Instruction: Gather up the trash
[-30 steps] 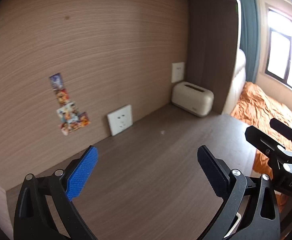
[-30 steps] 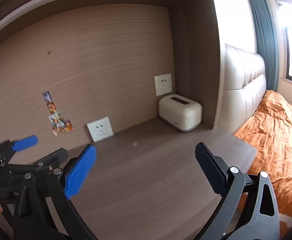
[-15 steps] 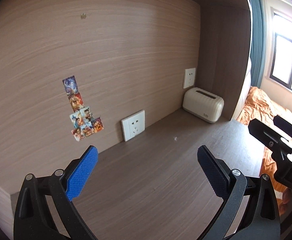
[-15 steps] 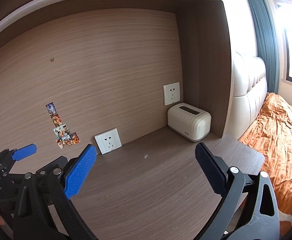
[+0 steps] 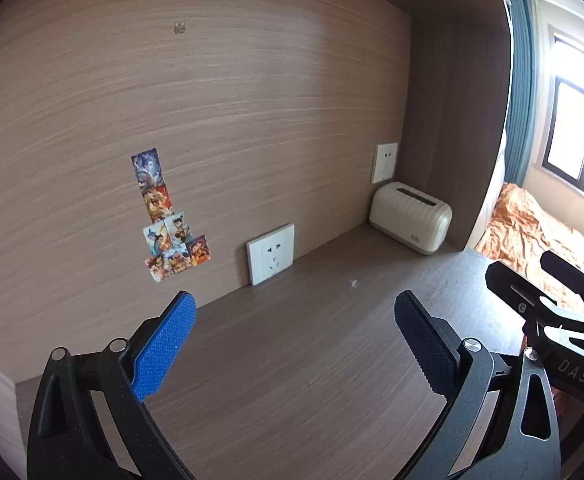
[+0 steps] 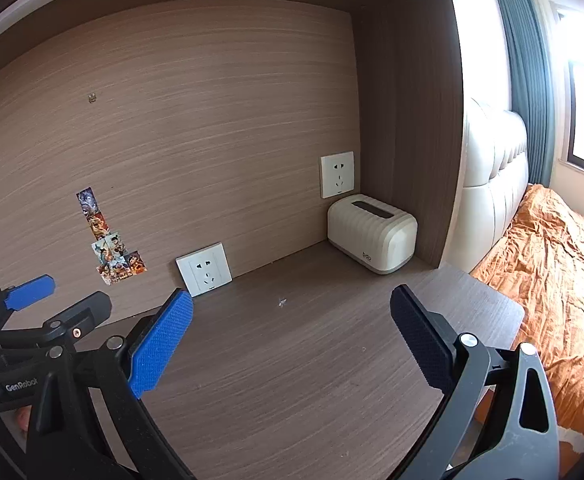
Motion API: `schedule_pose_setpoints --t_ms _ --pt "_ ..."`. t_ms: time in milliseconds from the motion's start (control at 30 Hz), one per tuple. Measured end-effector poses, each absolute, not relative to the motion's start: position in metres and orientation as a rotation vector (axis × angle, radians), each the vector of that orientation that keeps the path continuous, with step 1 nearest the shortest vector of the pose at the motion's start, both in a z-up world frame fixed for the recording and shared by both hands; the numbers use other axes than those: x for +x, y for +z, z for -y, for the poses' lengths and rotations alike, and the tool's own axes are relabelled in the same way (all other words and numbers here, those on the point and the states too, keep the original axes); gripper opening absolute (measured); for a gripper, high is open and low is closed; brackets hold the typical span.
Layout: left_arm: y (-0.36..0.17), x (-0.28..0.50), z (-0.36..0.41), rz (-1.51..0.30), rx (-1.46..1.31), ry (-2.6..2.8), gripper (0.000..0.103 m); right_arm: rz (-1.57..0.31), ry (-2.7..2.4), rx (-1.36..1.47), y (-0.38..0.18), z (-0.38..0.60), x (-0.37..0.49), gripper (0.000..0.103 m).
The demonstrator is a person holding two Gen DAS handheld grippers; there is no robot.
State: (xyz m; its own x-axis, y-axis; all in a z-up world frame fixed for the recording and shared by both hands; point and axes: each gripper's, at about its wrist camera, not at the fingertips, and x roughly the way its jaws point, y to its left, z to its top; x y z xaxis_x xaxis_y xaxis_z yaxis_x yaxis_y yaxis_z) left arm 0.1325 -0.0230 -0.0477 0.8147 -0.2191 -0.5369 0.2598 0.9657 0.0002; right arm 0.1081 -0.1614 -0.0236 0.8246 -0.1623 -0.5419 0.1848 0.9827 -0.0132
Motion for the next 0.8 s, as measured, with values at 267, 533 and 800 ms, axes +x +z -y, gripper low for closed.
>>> schedule_pose_setpoints --t_ms 267,533,800 --pt "-0.0435 0.1287 0.0279 -0.529 0.107 -0.246 0.098 -0.564 -0.191 0.051 -0.0234 0.1638 0.1089 0.099" --pt "-0.044 0.1326 0.0292 -0.54 0.095 -0.256 0.098 -0.564 -0.193 0.059 -0.0231 0.1667 0.1093 0.099" --pt "-0.0451 0.1332 0.0304 -0.546 0.098 -0.261 0.098 -0.571 -0.202 0.067 -0.0258 0.1686 0.1117 0.099"
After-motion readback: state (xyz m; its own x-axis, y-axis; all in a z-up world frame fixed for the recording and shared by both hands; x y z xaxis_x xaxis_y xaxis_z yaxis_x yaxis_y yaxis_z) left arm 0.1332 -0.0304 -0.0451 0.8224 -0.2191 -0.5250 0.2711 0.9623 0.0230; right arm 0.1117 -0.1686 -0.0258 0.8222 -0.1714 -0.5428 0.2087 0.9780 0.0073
